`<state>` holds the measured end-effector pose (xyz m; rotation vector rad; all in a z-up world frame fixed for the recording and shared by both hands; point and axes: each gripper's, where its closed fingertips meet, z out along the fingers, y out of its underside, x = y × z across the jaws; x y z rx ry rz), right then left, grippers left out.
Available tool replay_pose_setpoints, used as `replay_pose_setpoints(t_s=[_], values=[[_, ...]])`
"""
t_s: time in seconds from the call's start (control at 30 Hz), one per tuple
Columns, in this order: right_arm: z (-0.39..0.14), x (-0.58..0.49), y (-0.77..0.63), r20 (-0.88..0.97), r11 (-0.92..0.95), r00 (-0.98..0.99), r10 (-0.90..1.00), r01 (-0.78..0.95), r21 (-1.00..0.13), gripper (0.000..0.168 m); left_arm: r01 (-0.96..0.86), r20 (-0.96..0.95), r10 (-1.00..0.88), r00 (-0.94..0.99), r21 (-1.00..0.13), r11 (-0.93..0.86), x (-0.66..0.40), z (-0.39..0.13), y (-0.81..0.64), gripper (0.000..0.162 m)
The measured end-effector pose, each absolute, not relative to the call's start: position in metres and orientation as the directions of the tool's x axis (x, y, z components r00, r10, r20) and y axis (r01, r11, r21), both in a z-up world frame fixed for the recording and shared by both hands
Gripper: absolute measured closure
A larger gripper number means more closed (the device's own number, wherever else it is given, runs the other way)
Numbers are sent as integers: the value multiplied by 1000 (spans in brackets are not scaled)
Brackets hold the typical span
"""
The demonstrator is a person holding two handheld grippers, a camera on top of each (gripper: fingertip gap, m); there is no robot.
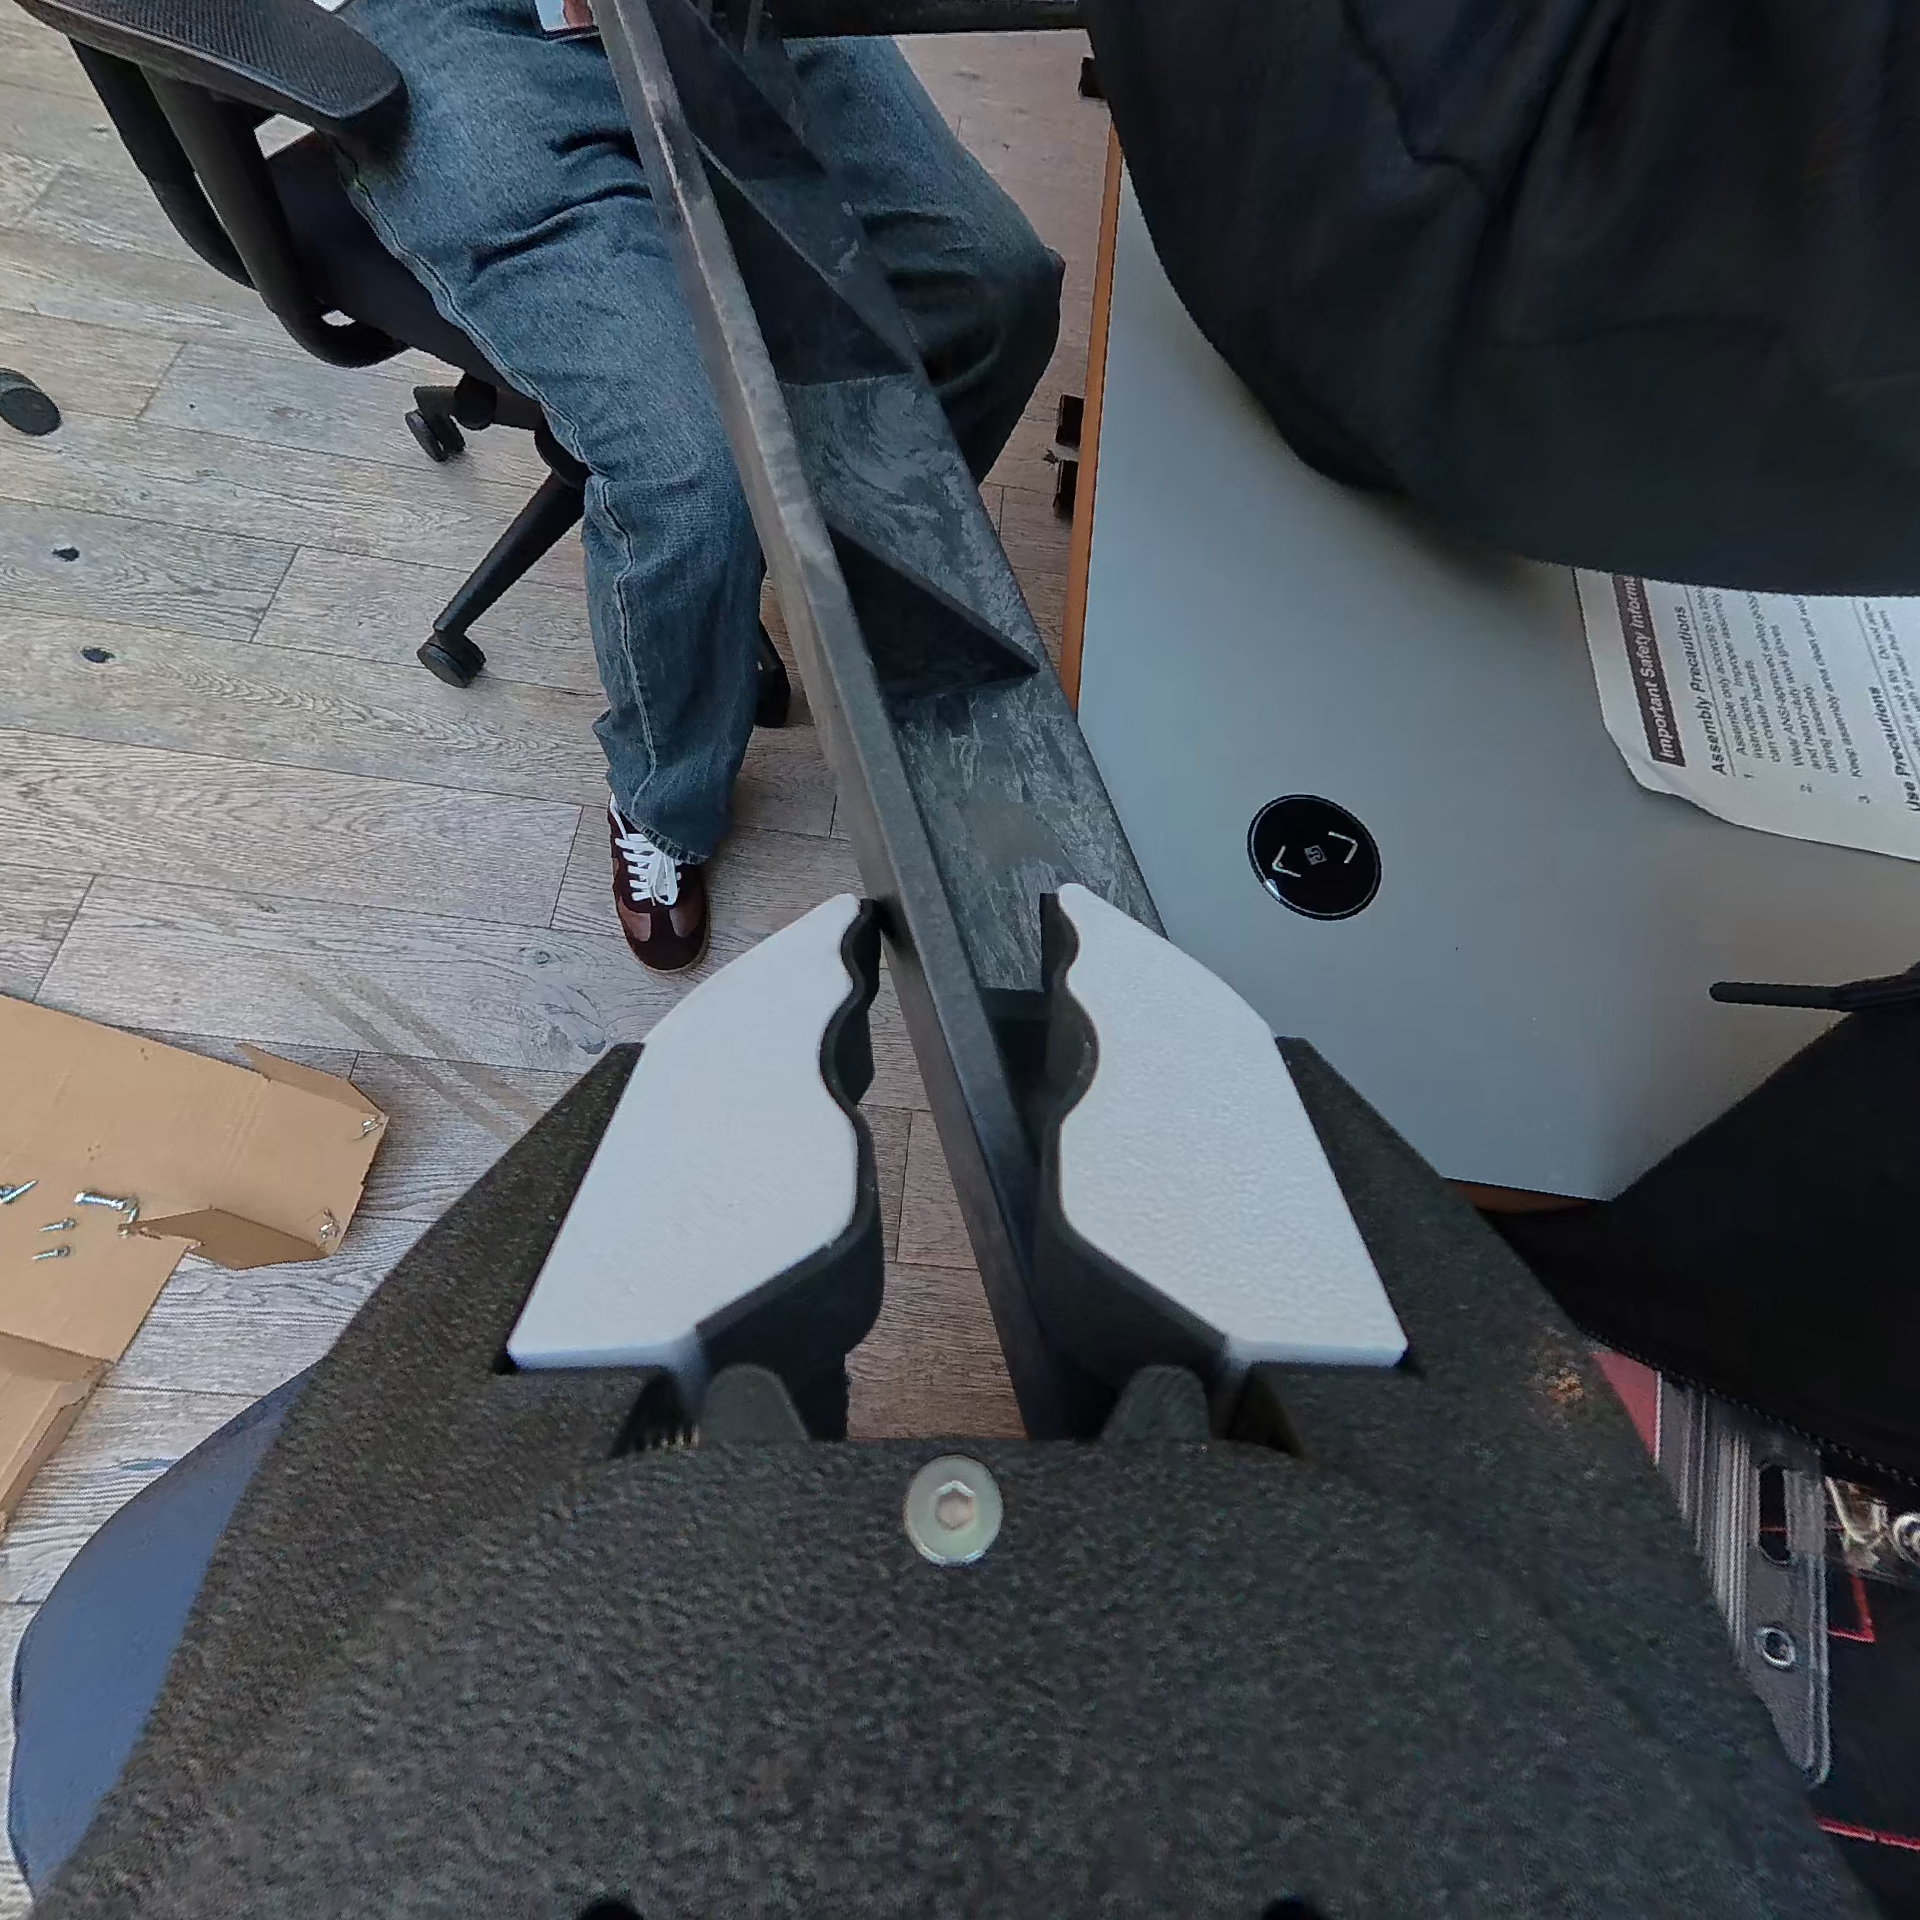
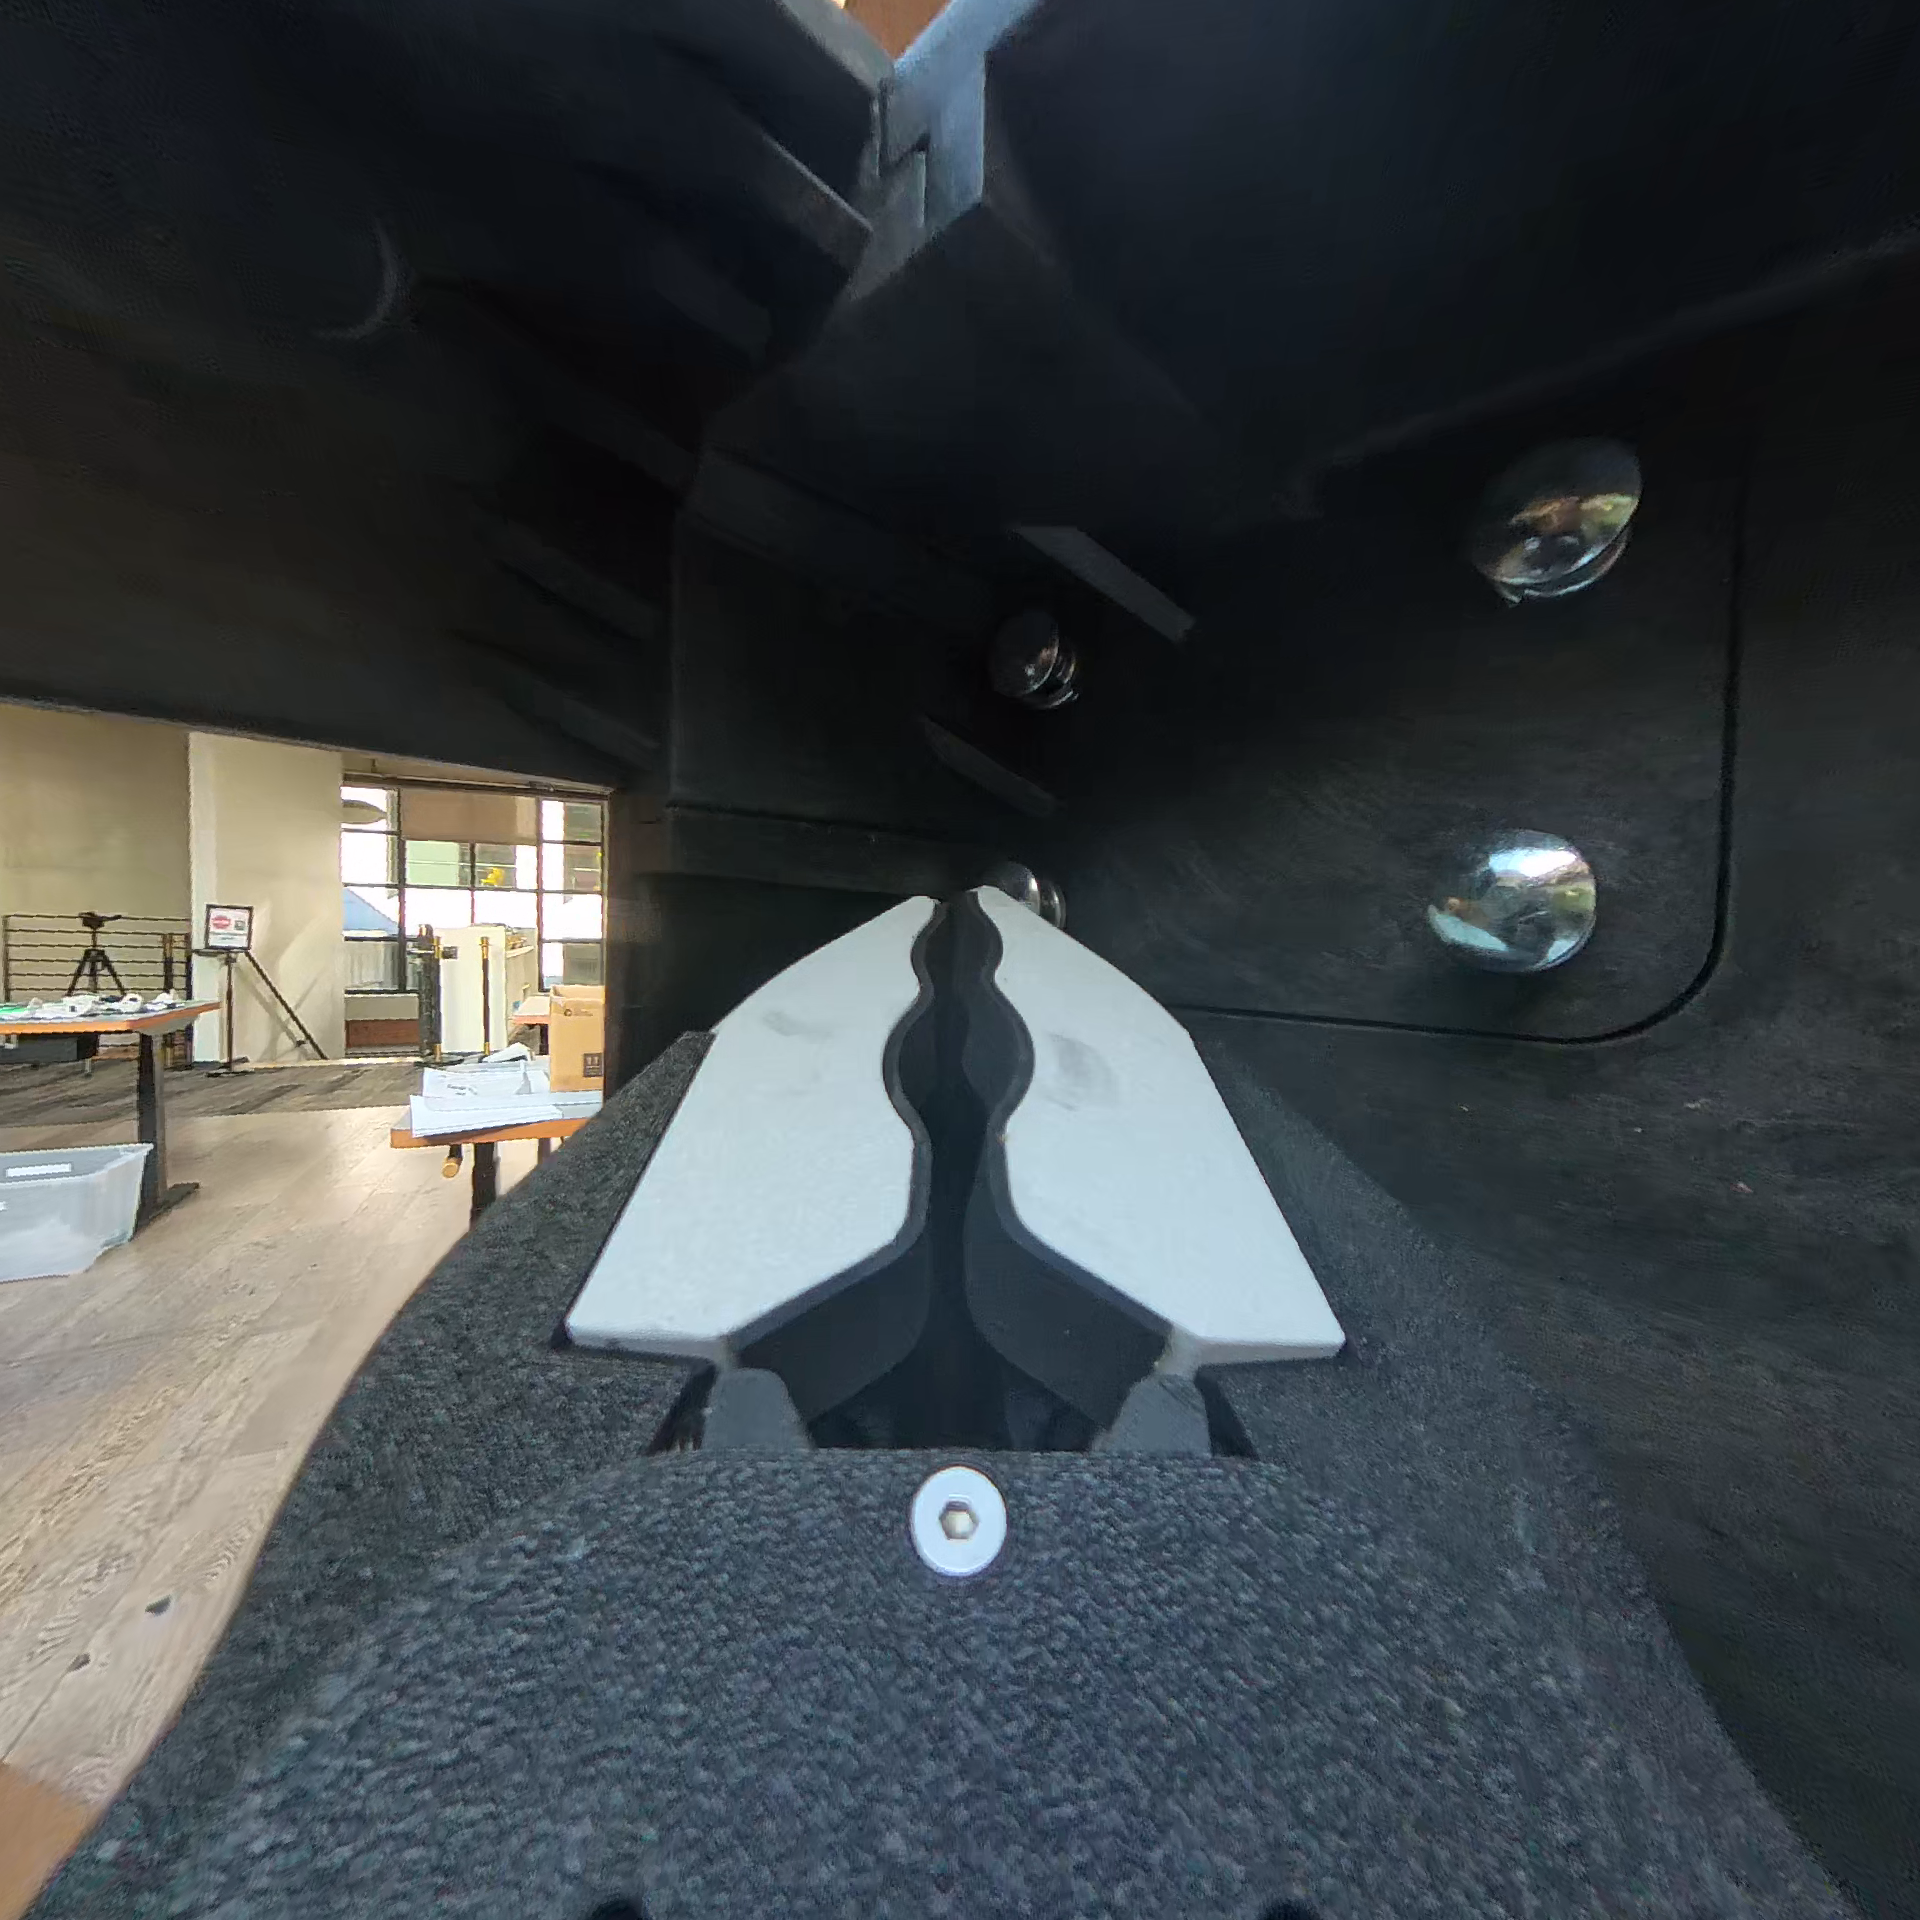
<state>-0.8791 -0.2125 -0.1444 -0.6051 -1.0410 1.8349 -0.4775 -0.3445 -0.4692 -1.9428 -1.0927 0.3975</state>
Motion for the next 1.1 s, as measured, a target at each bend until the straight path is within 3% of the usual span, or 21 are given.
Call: replay_pose_setpoints(t_s=[0.63,0.93,1.1], values=[[-143,-880,-190,-49,-292,-461,886,-472,-832,168,544,123,814,568,-798,-259,-478,-470,-344,132],[-128,-837,-165,-20,-336,-411,911,-714,-615,168,544,123,814,568,-798,-259,-478,-470,-344,133],[-131,-843,-144,-136,-421,-429,893,-687,-592,168,544,125,814,568,-798,-257,-478,-470,-344,132]])
